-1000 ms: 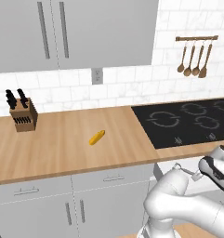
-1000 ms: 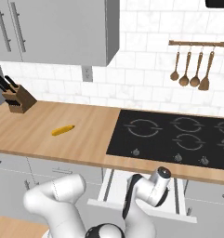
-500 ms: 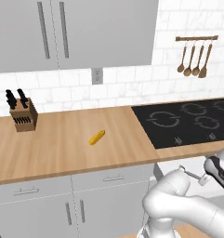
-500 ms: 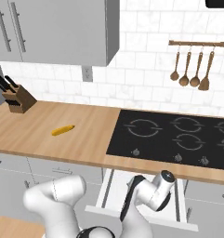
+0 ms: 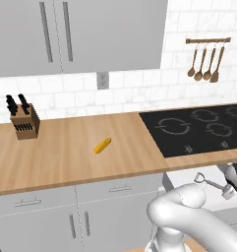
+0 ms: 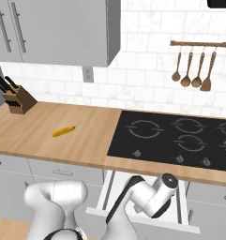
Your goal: Pick the peeler from the drawer and place it on the counter.
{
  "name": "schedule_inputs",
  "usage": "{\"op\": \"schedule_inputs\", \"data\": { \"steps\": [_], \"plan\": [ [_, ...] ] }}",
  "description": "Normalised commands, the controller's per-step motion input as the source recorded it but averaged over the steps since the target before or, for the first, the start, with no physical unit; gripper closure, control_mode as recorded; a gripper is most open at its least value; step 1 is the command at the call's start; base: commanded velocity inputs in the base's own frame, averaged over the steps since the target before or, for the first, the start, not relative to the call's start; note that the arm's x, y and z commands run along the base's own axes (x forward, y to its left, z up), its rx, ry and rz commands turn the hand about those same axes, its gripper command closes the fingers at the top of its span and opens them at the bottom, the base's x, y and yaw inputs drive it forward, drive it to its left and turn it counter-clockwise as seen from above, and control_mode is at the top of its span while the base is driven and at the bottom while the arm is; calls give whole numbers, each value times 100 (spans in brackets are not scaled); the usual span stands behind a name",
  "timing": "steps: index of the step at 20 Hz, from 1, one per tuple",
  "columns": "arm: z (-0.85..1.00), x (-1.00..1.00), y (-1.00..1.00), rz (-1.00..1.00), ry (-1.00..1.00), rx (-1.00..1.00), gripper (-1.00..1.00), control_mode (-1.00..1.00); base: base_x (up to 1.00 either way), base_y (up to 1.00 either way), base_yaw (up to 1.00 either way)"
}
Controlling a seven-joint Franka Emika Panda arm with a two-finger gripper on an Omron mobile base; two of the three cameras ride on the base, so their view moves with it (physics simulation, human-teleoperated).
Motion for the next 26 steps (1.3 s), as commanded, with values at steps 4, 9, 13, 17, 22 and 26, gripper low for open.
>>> {"op": "schedule_inputs", "data": {
  "steps": [4,9,13,17,22,26],
  "plan": [
    [86,-26,0,8,8,-14,100,-100,0,0,0],
    [83,-32,0,7,13,-13,100,-100,0,0,0],
    [58,-52,0,11,21,-20,100,-100,0,0,0],
    [69,-42,0,17,25,-23,100,-100,0,0,0],
    [100,-40,1,16,2,-5,100,-100,0,0,0],
    [100,-20,21,16,-2,5,100,-100,0,0,0]
  ]
}}
